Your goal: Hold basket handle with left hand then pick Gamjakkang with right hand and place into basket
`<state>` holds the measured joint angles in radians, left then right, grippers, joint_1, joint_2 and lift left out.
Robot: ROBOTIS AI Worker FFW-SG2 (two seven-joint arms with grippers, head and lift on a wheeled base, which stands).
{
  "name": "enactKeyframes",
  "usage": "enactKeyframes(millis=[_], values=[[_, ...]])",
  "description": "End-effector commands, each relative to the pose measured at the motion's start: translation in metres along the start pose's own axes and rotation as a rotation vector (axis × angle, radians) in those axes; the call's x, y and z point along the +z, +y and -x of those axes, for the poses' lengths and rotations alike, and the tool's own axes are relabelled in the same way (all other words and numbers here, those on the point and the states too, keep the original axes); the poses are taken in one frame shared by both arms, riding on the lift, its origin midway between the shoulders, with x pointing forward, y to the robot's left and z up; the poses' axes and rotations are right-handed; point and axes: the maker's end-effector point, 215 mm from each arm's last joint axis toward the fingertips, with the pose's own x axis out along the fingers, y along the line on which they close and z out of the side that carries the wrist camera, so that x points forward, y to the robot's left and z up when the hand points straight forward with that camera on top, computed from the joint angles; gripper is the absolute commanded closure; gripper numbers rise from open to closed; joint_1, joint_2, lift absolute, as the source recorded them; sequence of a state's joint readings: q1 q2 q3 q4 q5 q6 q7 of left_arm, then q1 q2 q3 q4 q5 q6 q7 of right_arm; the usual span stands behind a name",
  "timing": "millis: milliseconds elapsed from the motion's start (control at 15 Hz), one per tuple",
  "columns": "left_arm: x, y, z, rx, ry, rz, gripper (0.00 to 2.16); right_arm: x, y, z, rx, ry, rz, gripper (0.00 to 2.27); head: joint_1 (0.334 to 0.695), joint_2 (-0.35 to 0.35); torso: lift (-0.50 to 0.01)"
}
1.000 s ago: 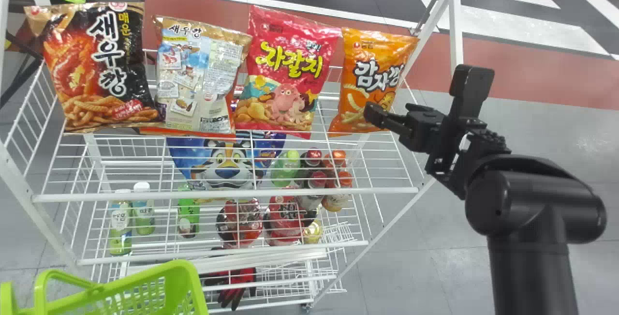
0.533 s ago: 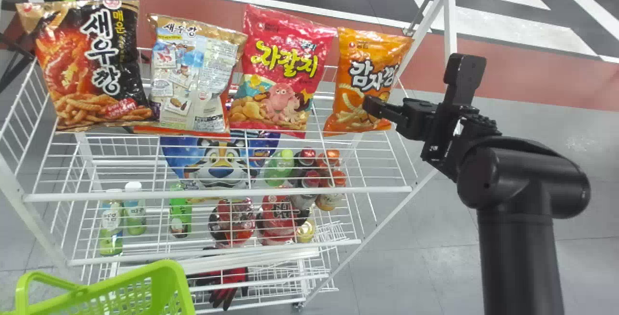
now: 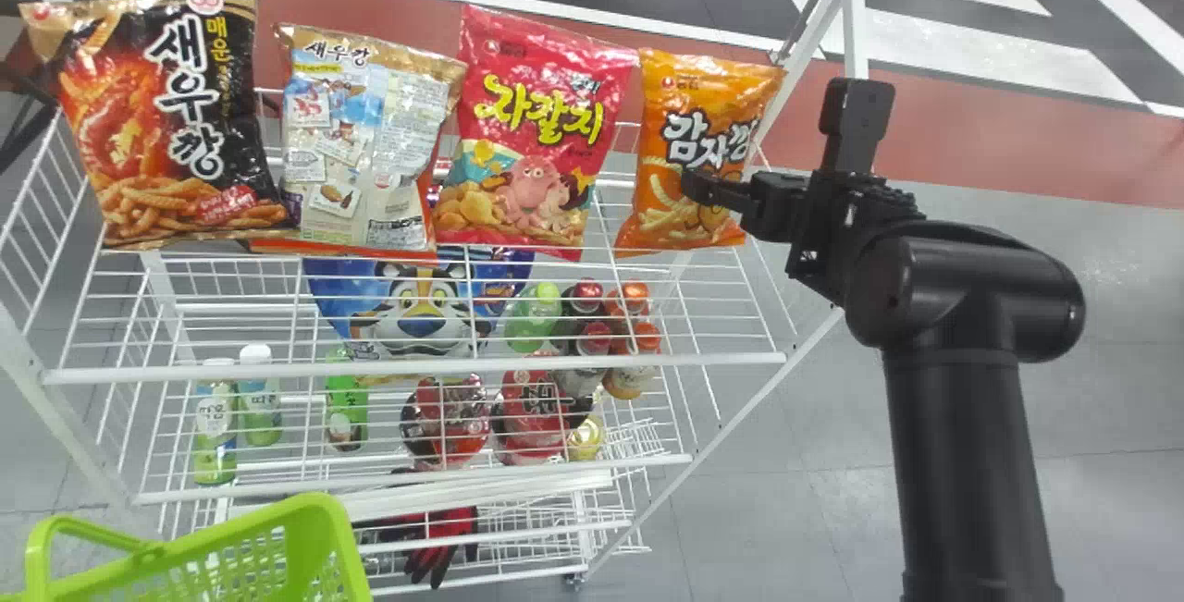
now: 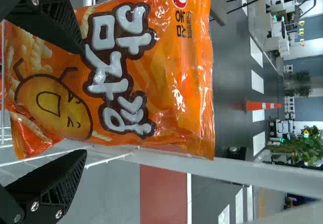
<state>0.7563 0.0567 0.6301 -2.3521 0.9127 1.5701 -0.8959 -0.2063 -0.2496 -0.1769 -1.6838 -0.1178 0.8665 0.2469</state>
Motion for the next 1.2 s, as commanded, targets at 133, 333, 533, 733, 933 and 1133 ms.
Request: enactKeyframes(millis=[133, 333, 533, 733, 933, 1133], values=[[0.001, 0.003, 0.003, 0.000, -0.009, 0.013, 2.14, -0.002, 0.020, -0.020, 0.010, 0.035, 0.043, 0.12, 0.695, -0.286, -0.018], [0.002, 0.005, 0.006, -0.003, -0.020, 0.024, 2.14, 0.001, 0.017, -0.025, -0.010, 0.043, 0.058, 0.32, 0.695, -0.261, -0.018], [0.003, 0.006, 0.007, -0.004, -0.024, 0.026, 2.14, -0.002, 0.013, -0.025, -0.025, 0.075, 0.067, 0.70, 0.695, -0.256, -0.018], [0.002, 0.005, 0.007, -0.007, -0.023, 0.027, 2.14, -0.015, 0.010, -0.024, -0.031, 0.121, 0.055, 2.07, 0.695, -0.259, -0.018], [0.003, 0.005, 0.007, -0.006, -0.024, 0.025, 2.14, -0.025, 0.008, -0.023, -0.039, 0.139, 0.060, 2.25, 0.695, -0.266, -0.018], [0.003, 0.005, 0.007, -0.006, -0.024, 0.023, 2.14, -0.025, 0.006, -0.018, -0.052, 0.130, 0.064, 2.25, 0.695, -0.271, -0.018]])
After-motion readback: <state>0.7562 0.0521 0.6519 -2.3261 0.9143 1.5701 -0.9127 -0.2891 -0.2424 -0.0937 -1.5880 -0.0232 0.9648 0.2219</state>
